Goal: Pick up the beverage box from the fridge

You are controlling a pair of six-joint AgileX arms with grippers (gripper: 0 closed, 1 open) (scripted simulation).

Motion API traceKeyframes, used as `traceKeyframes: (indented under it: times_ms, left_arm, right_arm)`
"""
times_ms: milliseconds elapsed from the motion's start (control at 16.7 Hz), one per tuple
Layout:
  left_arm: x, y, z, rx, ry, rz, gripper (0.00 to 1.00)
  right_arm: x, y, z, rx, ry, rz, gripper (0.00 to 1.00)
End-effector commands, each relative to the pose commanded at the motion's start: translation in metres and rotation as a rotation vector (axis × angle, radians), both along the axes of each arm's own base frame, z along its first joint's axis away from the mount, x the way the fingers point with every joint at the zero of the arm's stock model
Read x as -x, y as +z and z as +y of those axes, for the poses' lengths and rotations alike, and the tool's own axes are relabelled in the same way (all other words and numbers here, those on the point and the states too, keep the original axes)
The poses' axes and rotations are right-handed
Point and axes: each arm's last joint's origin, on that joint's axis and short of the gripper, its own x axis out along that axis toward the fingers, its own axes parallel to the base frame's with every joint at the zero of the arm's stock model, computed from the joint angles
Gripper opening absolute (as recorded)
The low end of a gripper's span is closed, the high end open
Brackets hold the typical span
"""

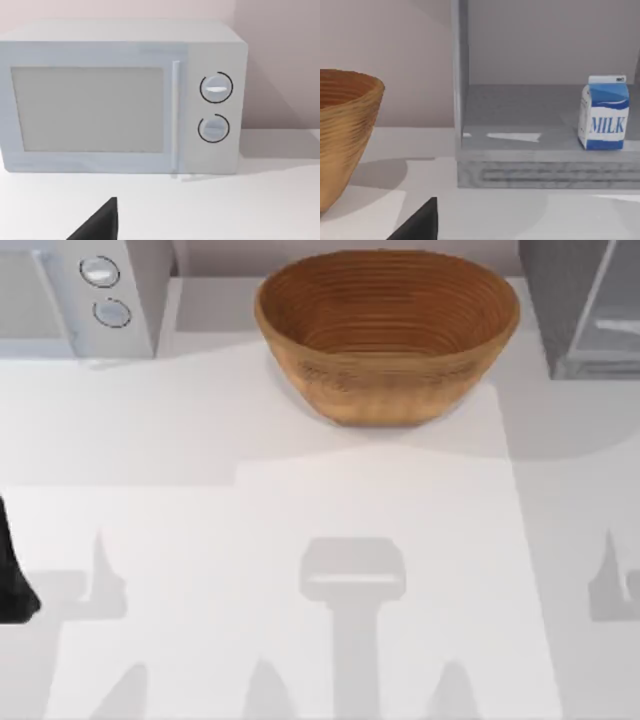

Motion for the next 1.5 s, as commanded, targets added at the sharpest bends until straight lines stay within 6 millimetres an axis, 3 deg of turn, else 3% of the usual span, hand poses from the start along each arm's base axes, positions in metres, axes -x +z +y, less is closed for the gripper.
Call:
traceKeyframes:
  times_ms: [420, 780, 1140, 1500]
  left_arm:
    - [0.0, 0.0, 0.0, 0.0, 0.0, 0.0, 1.0]
    - [0.0, 0.0, 0.0, 0.0, 0.0, 0.0, 1.0]
    - [0.0, 0.0, 0.0, 0.0, 0.0, 0.0, 1.0]
    - [0.0, 0.0, 0.0, 0.0, 0.0, 0.0, 1.0]
  right_arm:
    - [-0.009, 0.01, -0.005, 0.006, -0.002, -0.022, 1.0]
    - [-0.046, 0.017, -0.025, 0.013, -0.007, -0.017, 1.0]
    - [-0.083, -0.009, -0.061, -0.003, -0.005, 0.025, 1.0]
    - [-0.097, -0.04, -0.091, -0.006, -0.001, 0.014, 1.0]
